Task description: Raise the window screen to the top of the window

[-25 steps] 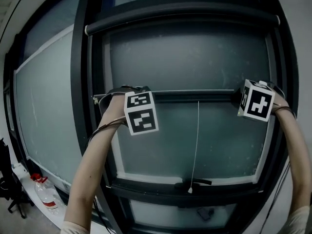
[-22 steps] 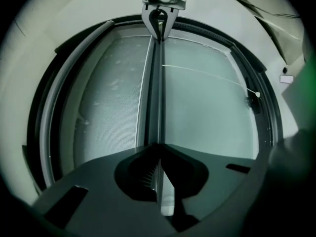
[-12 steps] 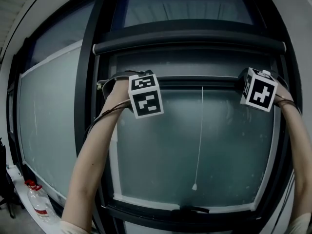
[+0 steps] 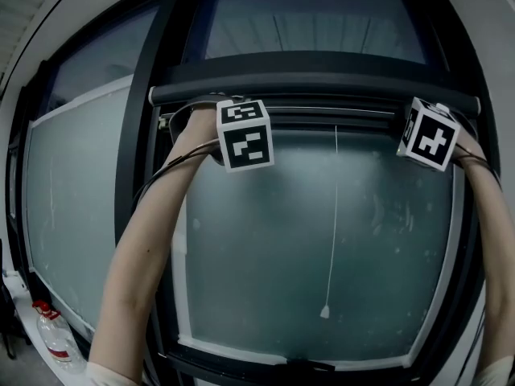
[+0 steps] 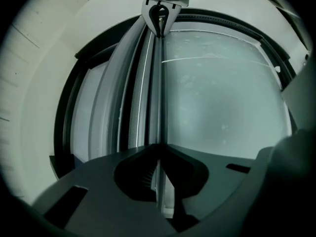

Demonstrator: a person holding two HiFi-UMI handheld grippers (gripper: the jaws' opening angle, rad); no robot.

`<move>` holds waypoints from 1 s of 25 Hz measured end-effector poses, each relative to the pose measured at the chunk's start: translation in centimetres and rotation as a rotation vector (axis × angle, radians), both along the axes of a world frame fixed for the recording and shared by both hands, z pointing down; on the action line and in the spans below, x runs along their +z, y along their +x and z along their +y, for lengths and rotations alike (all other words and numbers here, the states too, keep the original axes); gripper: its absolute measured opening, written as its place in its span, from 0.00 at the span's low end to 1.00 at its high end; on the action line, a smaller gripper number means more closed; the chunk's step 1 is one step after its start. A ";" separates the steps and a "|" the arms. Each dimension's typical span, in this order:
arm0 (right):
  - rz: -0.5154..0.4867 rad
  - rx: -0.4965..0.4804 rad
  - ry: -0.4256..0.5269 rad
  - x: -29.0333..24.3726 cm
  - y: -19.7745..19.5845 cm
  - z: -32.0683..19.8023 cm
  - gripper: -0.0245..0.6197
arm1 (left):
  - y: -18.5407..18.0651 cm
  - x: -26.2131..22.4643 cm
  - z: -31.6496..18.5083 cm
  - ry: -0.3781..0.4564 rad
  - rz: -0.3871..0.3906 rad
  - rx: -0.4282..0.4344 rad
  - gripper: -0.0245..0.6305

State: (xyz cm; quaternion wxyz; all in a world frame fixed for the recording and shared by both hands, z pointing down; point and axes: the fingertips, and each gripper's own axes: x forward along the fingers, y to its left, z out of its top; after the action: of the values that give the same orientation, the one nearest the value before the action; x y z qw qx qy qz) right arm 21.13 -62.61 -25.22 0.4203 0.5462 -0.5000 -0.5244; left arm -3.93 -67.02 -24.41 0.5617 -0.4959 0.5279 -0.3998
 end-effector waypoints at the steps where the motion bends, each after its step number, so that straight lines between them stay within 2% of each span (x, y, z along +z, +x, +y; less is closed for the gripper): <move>1: 0.004 -0.001 0.015 -0.4 -0.1 0.0 0.06 | -0.1 -0.4 0.0 0.008 0.001 -0.004 0.07; 5: 0.004 0.001 0.108 -2.3 0.1 0.1 0.06 | 0.1 -2.5 0.0 0.091 0.008 -0.033 0.07; 8: -0.014 -0.004 0.178 -3.4 0.1 0.1 0.07 | 0.2 -3.6 0.0 0.140 0.068 -0.005 0.07; 11: -0.017 -0.033 0.267 -3.7 -0.3 0.4 0.08 | -0.1 -4.0 0.4 0.185 0.222 0.093 0.09; 14: -0.086 -0.075 0.409 -3.4 -0.1 1.3 0.08 | -0.8 -3.4 1.3 0.271 0.413 0.219 0.10; 17: -0.249 -0.146 0.473 -1.4 0.3 2.3 0.08 | -1.3 -0.5 2.2 0.245 0.616 0.344 0.10; 21: -0.588 -0.379 0.434 5.2 0.8 3.5 0.08 | -0.4 6.8 3.5 0.137 0.892 0.549 0.10; 23: -0.758 -0.505 0.405 10.0 1.0 4.5 0.08 | 0.2 11.9 4.8 0.111 0.968 0.589 0.10; 25: -0.892 -0.600 0.373 15.9 1.0 5.9 0.08 | 0.6 17.8 6.1 0.099 0.990 0.578 0.10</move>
State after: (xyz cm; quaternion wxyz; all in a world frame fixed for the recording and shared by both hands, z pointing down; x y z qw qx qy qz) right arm 22.16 -56.67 -9.28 -0.1023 0.6137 -0.6614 -0.4189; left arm -3.33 -60.88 -6.64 0.3568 -0.7212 0.5891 0.0747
